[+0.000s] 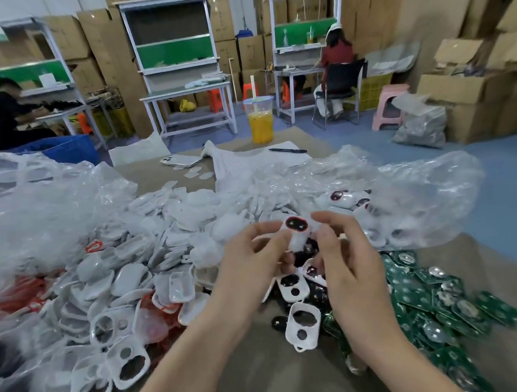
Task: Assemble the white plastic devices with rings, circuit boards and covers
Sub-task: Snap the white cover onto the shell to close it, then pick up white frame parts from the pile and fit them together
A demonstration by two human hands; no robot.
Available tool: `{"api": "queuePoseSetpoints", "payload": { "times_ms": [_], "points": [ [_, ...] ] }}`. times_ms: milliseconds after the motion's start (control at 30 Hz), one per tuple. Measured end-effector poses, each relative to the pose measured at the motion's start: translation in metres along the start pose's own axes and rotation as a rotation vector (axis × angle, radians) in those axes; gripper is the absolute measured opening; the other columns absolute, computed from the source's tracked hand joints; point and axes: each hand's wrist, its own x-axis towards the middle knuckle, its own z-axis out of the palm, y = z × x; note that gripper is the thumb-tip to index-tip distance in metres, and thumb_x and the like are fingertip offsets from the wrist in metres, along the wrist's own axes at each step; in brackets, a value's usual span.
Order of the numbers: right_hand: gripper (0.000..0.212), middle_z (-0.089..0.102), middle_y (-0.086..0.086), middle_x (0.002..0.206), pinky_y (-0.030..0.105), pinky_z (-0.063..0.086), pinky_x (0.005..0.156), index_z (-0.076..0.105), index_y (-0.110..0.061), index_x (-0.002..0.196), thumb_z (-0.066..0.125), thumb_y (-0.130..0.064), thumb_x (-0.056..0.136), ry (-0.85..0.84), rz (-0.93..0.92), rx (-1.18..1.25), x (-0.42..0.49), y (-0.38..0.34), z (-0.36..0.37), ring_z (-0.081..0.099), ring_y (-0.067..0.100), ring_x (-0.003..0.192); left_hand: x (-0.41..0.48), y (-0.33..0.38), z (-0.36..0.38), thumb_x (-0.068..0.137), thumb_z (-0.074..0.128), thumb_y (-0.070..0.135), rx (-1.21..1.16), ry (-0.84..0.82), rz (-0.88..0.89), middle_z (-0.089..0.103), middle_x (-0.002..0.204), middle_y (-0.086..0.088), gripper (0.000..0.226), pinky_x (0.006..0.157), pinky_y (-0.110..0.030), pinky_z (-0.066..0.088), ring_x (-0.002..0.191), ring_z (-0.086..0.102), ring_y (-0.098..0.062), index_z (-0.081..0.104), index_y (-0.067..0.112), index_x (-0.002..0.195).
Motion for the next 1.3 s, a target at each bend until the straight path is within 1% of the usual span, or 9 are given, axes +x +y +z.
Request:
{"api": "queuePoseSetpoints", "payload": {
  "times_ms": [133, 233, 467, 600, 733, 867, 1000, 1167, 1300],
  "points": [
    [0.018, 0.068, -0.014, 0.108, 0.026, 0.049, 0.081, 0.061, -0.041, 0.111, 0.047, -0.032, 0.105, 0.042, -0.049, -0.066, 0.004, 0.003, -0.002, 0.066, 0.011, 0.098, 0.040, 0.012, 0.047, 0.096, 0.061, 0.001, -0.037, -0.157, -0.078, 0.074, 0.105, -0.018, 0.028, 0.086, -0.036, 0.061, 0.087, 0.072, -0.023, 0.068, 0.011, 0.121],
    [0.019, 0.065, -0.019, 0.109, 0.014, 0.045, 0.081, 0.062, -0.040, 0.107, 0.048, -0.027, 0.104, 0.012, -0.045, -0.117, 0.001, 0.004, 0.000, 0.062, 0.003, 0.103, 0.046, 0.016, 0.051, 0.100, 0.053, 0.001, 0.043, -0.110, -0.022, 0.075, 0.106, -0.012, 0.029, 0.089, -0.035, 0.060, 0.091, 0.075, -0.019, 0.071, 0.020, 0.114],
    [0.024, 0.057, -0.015, 0.104, 0.019, 0.042, 0.089, 0.064, -0.026, 0.111, 0.044, -0.024, 0.098, -0.303, -0.282, -0.494, -0.014, 0.004, 0.010, 0.055, 0.003, 0.096, -0.035, -0.017, -0.043, 0.096, 0.054, 0.007, 0.671, 0.114, 0.525, 0.069, 0.100, 0.019, 0.035, 0.070, -0.010, 0.047, 0.091, 0.066, -0.001, 0.071, 0.037, 0.097],
    [0.027, 0.059, -0.013, 0.103, 0.030, 0.048, 0.091, 0.061, -0.031, 0.112, 0.040, -0.029, 0.095, -0.388, -0.491, -0.775, -0.029, 0.000, 0.021, 0.057, 0.010, 0.095, -0.068, -0.040, -0.095, 0.092, 0.050, 0.025, 1.141, 0.231, 0.772, 0.068, 0.102, 0.013, 0.026, 0.090, -0.027, 0.042, 0.098, 0.060, -0.013, 0.076, 0.026, 0.096],
    [0.040, 0.061, -0.008, 0.121, 0.032, 0.052, 0.096, 0.057, -0.028, 0.128, 0.045, -0.032, 0.090, -0.365, -0.523, -0.864, -0.044, 0.000, 0.042, 0.056, 0.013, 0.111, -0.068, -0.037, -0.101, 0.091, 0.045, 0.050, 1.364, 0.319, 0.497, 0.061, 0.135, -0.006, 0.048, 0.117, -0.051, 0.030, 0.134, 0.050, -0.030, 0.069, 0.023, 0.123],
    [0.060, 0.061, 0.008, 0.133, 0.046, 0.051, 0.101, 0.055, -0.017, 0.138, 0.069, -0.034, 0.083, -0.399, -0.470, -0.998, -0.045, 0.006, 0.070, 0.060, 0.028, 0.123, -0.059, -0.036, -0.100, 0.096, 0.027, 0.060, 1.370, 0.425, 0.245, 0.047, 0.150, -0.012, 0.064, 0.123, -0.055, 0.016, 0.145, 0.036, -0.035, 0.054, 0.025, 0.142],
    [0.059, 0.064, 0.013, 0.131, 0.051, 0.049, 0.103, 0.060, -0.015, 0.135, 0.073, -0.040, 0.083, -0.399, -0.391, -1.027, -0.033, 0.004, 0.093, 0.060, 0.031, 0.125, -0.052, -0.043, -0.113, 0.092, 0.038, 0.053, 1.371, 0.471, 0.255, 0.057, 0.139, -0.018, 0.059, 0.119, -0.056, 0.026, 0.136, 0.048, -0.039, 0.066, 0.018, 0.131],
    [0.053, 0.055, 0.008, 0.140, 0.043, 0.040, 0.111, 0.053, -0.018, 0.140, 0.048, -0.045, 0.095, -0.475, -0.348, -0.937, -0.024, 0.016, 0.094, 0.048, 0.027, 0.133, -0.041, -0.052, -0.116, 0.080, 0.080, 0.034, 1.367, 0.539, 0.333, 0.063, 0.127, -0.019, 0.045, 0.116, -0.055, 0.030, 0.124, 0.057, -0.039, 0.071, 0.012, 0.119],
    [0.059, 0.053, 0.007, 0.142, 0.043, 0.038, 0.113, 0.053, -0.019, 0.140, 0.032, -0.047, 0.093, -0.495, -0.346, -0.885, -0.021, 0.021, 0.094, 0.046, 0.026, 0.135, -0.037, -0.053, -0.114, 0.074, 0.085, 0.032, 1.336, 0.568, 0.350, 0.065, 0.122, -0.016, 0.049, 0.116, -0.057, 0.031, 0.123, 0.058, -0.039, 0.071, 0.009, 0.115]
  ]
}}
